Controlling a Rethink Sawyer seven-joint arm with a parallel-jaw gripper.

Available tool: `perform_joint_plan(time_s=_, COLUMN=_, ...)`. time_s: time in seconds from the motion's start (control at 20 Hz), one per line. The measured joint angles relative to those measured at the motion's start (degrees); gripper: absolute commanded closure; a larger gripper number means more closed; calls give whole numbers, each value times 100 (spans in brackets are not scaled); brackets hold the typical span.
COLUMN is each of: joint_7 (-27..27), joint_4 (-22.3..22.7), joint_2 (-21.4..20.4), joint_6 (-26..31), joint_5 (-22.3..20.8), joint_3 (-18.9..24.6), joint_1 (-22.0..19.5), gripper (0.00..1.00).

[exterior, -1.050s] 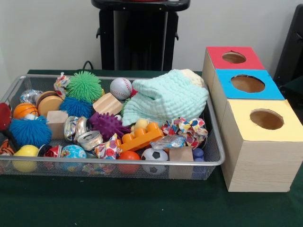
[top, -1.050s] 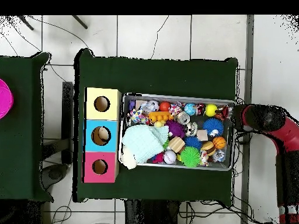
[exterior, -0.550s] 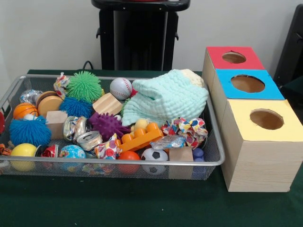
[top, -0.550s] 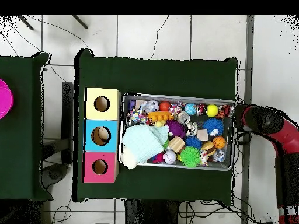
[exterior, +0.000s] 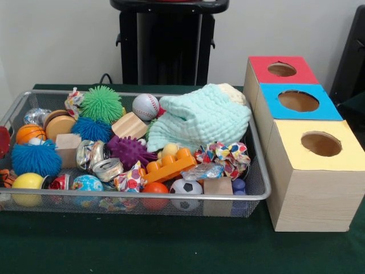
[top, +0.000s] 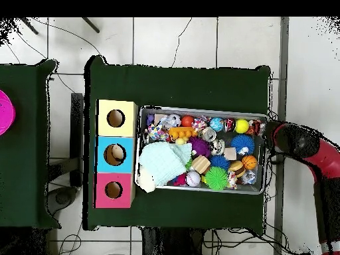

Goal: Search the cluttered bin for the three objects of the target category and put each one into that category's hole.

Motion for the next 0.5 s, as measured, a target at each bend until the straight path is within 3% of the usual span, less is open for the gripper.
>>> perform_joint_plan(time_s=0.5, joint_7=0, joint_4=1227, joint_2=-902, joint_6=-712, joint_5=13, joint_3=0, joint_1=-95, gripper=100)
